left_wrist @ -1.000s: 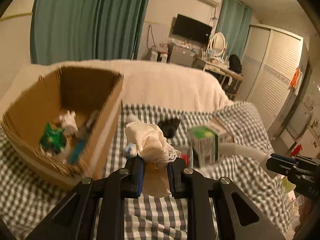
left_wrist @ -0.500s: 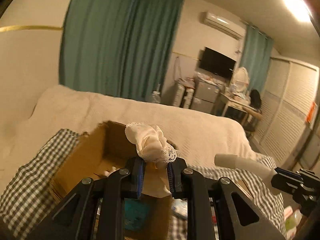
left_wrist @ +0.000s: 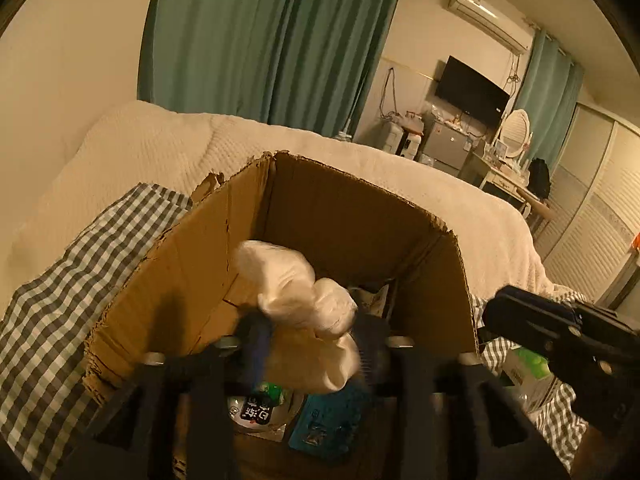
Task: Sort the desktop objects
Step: 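Carry cloth and tube over the cardboard box and open both tools to drop them, then move both tools back over the remaining items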
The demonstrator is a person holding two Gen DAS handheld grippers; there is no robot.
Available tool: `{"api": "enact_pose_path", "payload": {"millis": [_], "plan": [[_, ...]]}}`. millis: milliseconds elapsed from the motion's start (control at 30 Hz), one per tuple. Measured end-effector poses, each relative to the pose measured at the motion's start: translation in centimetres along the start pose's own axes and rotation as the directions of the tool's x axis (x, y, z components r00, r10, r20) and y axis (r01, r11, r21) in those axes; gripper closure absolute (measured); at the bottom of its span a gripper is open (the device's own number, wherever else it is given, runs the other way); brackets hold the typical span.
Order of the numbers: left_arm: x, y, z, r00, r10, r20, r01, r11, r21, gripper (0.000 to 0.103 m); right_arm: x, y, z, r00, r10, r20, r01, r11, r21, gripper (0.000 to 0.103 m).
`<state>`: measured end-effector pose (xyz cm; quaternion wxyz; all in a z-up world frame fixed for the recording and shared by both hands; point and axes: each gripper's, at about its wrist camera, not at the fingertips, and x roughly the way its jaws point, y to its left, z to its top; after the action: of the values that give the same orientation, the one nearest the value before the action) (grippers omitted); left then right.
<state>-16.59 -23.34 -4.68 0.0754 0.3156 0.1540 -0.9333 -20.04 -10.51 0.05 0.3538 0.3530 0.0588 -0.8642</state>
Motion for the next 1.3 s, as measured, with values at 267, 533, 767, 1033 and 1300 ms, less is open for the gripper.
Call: {"api": "enact_pose_path", "payload": {"millis": [267,533,767,1033,1300], "plan": [[-1.9,-1.4,-0.7,0.999,0.028,0.023,-0.029,0.999,0.029,0.016,-5.6,-2.1,-1.3,0.990,-0.131,0.061,0.129,0.991,0.031,0.059],[-6.4,-8.4,-2.8,0.994,-0.097,0.044,0.088,0.983,0.162,0.002,-14.7,-7.6,-7.3,0.942,-0.335,0.031,0.333,0.941,0.064,0.049],[-6.9,-16.3,-6.9,0.979,-0.195,-0.058,0.202,0.960,0.193,0.000,-18.0,-13.3,-14.4,0.912,-0.407,-0.052,0.410,0.899,0.155,0.040],[-1.6,-21.8,-13.3,0.980,-0.089,-0.180,0.137,0.953,0.271,0.000,-18.0,-17.9,-19.8,0.915,-0.393,-0.094,0.403,0.879,0.255,0.040],[3.5,-22.3,-14.9,0.946,-0.124,-0.299,0.206,0.944,0.259,0.000,-16.4,-18.5,-21.3,0.923,-0.375,-0.090,0.385,0.888,0.252,0.035]]}}
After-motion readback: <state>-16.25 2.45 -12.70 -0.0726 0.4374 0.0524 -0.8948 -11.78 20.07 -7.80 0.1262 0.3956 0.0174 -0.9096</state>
